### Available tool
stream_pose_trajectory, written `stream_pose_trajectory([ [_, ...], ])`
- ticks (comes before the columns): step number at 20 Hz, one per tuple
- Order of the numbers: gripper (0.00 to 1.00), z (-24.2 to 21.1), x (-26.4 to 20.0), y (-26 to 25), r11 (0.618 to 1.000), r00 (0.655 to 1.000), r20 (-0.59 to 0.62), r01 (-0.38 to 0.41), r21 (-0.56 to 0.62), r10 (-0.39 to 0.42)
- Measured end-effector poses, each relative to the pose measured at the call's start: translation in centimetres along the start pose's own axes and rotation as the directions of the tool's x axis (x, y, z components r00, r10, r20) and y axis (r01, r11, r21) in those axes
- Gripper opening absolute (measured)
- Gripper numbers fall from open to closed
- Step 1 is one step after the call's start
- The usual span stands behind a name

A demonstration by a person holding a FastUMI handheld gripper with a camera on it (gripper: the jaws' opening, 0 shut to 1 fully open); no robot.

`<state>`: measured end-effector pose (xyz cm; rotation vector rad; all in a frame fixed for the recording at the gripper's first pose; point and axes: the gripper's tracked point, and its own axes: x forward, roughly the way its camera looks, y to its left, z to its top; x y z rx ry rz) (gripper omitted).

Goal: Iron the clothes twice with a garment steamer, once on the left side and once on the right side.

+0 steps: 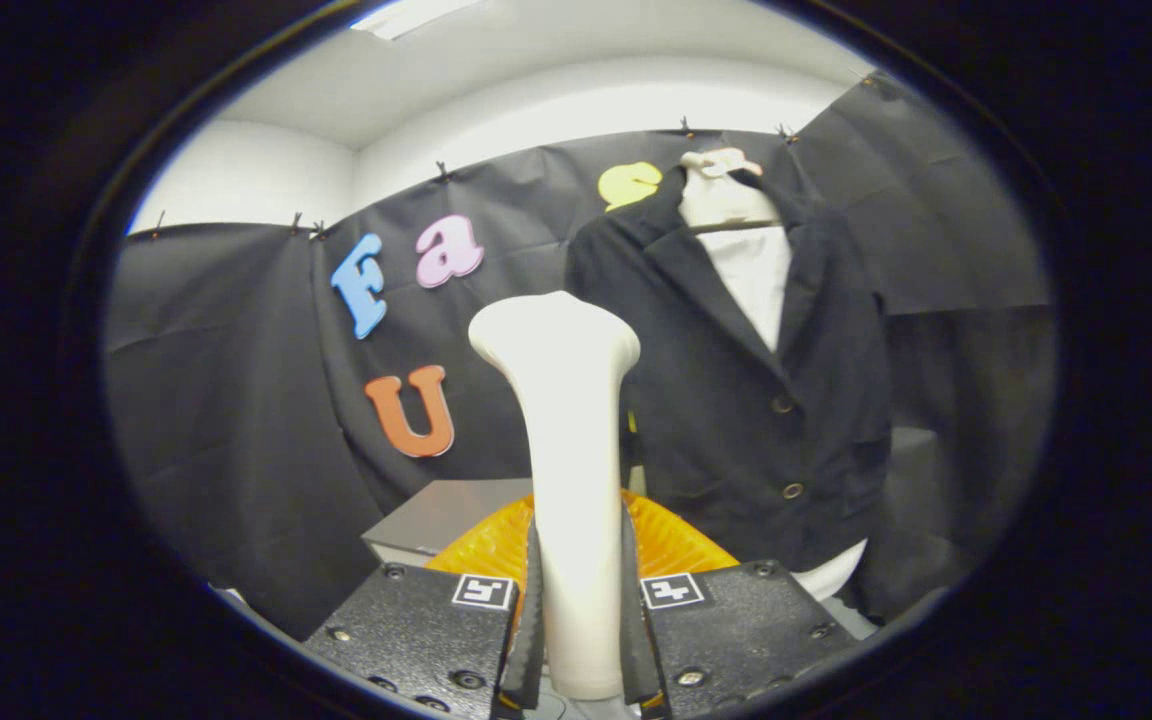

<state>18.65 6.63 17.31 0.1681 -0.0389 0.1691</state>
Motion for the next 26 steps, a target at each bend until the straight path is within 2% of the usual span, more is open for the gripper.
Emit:
stream_pose_trajectory([
  [6,0.33,3.6,0.6,-6.9,0.996,0.996,0.025,0.08,0.027,-0.08],
  [12,0.33,5.7,4.7,-8.6,0.996,0.995,0.022,0.092,-0.009,-0.092],
  [19,0.33,3.6,8.6,-9.1,0.989,0.992,-0.016,0.127,-0.075,-0.129],
  [26,0.33,1.0,8.9,-10.2,0.985,0.988,-0.048,0.143,-0.1,-0.148],
])
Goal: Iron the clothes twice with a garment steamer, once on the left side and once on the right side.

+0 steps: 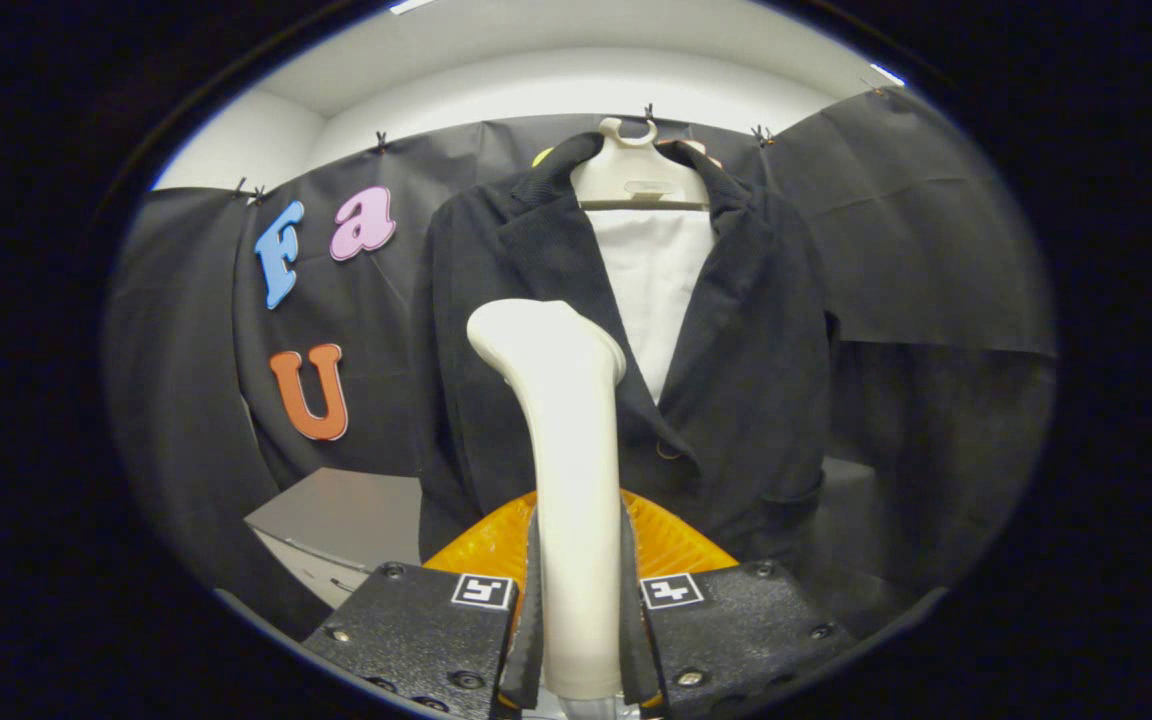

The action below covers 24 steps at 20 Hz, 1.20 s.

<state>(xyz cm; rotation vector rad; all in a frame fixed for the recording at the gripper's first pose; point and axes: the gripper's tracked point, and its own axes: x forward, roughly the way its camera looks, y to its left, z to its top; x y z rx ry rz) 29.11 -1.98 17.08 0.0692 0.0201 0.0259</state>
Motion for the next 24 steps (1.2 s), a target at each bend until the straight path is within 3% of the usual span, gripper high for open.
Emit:
stream_pose_trajectory([
  [24,0.33,-12.1,0.1,-2.2,0.999,0.987,-0.152,0.046,-0.006,-0.046],
])
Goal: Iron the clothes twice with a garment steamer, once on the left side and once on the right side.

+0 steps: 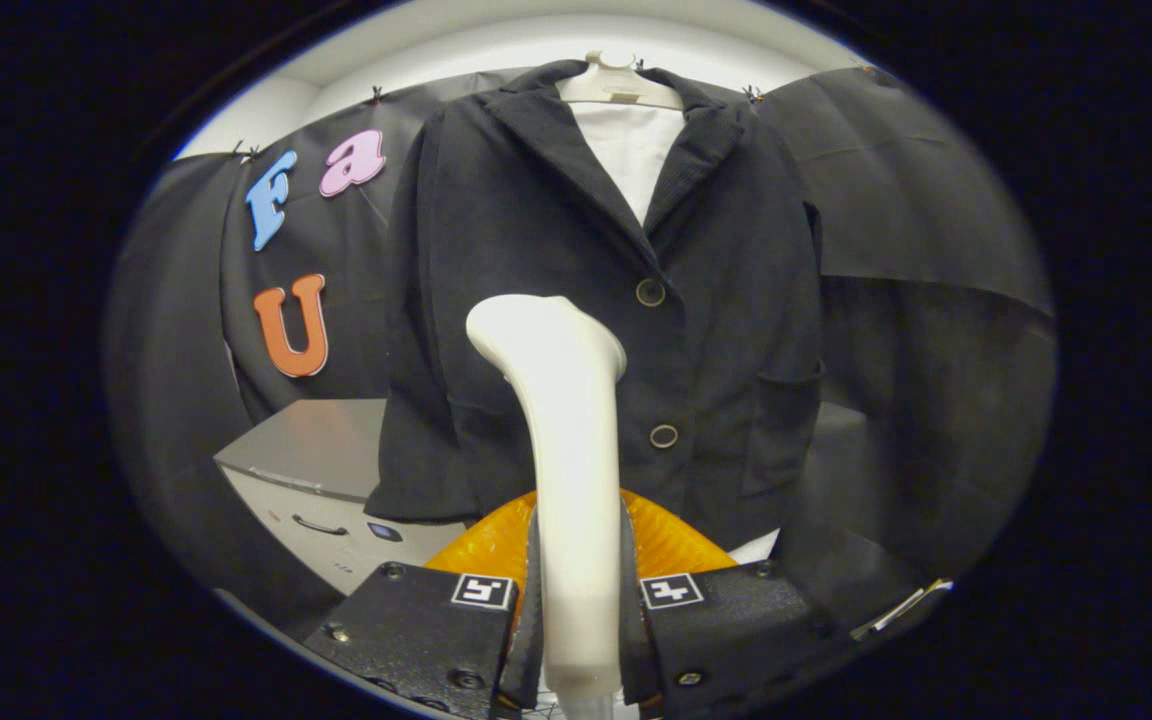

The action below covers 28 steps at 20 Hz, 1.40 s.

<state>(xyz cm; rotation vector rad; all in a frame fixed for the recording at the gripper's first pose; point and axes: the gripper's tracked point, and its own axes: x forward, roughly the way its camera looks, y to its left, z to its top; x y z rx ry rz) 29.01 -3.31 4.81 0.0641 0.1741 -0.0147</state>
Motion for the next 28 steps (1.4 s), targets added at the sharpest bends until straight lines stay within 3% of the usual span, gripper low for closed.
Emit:
stream_pose_trajectory([
  [28,0.33,-15.0,2.7,-2.2,0.997,0.979,-0.192,0.067,-0.038,-0.073],
])
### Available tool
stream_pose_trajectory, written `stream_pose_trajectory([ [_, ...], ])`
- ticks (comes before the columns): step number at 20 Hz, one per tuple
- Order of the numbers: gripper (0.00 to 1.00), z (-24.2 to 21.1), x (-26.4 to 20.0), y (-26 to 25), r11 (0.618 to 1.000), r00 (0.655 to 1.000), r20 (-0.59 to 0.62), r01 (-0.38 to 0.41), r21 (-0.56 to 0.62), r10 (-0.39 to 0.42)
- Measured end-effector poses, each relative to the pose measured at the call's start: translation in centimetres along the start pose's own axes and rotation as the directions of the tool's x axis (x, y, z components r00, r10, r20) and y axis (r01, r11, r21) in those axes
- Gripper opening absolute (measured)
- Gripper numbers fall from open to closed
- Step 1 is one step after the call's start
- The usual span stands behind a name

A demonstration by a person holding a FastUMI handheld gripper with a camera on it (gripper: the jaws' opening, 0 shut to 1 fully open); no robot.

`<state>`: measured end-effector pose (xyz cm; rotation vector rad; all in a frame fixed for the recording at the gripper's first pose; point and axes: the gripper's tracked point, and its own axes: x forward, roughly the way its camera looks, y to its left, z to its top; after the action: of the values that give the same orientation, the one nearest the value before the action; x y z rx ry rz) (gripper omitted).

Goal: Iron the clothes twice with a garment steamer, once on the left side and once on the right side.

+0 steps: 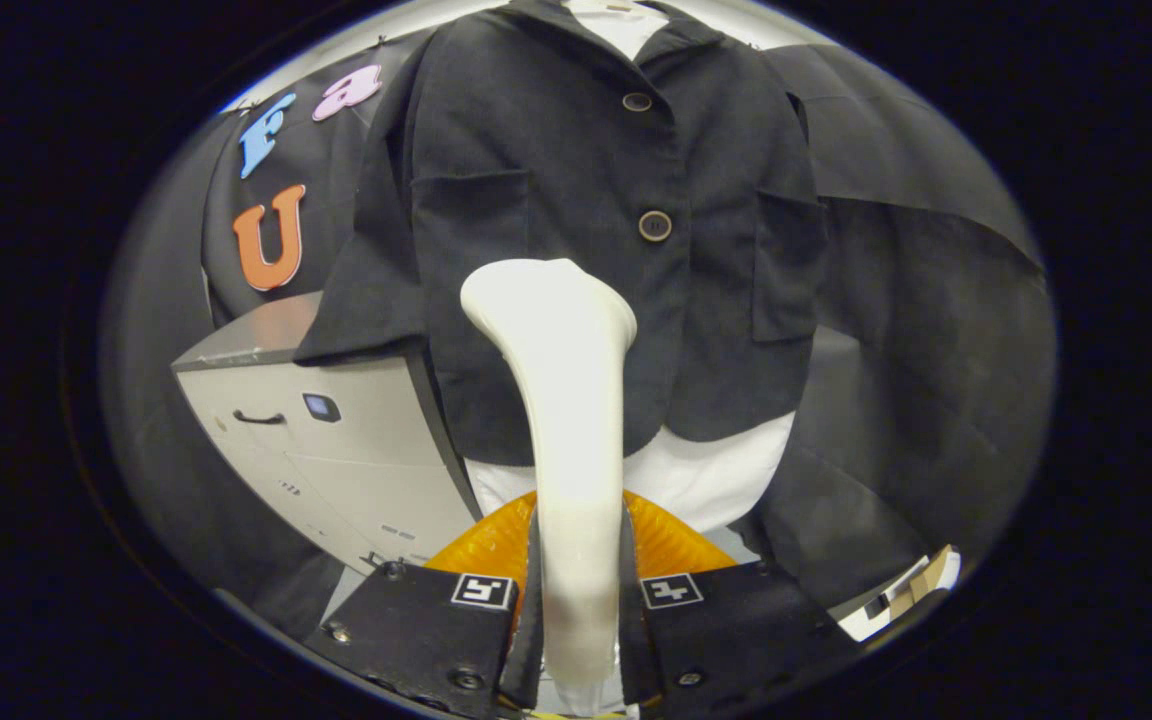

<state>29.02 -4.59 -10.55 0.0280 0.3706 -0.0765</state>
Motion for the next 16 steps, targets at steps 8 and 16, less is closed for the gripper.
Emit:
stream_pose_trajectory([
  [8,0.33,-0.3,-0.1,-0.1,1.0,1.0,-0.026,-0.01,0.029,0.011],
  [16,0.33,4.4,-4.5,-1.5,0.991,0.997,0.053,-0.06,0.121,0.054],
])
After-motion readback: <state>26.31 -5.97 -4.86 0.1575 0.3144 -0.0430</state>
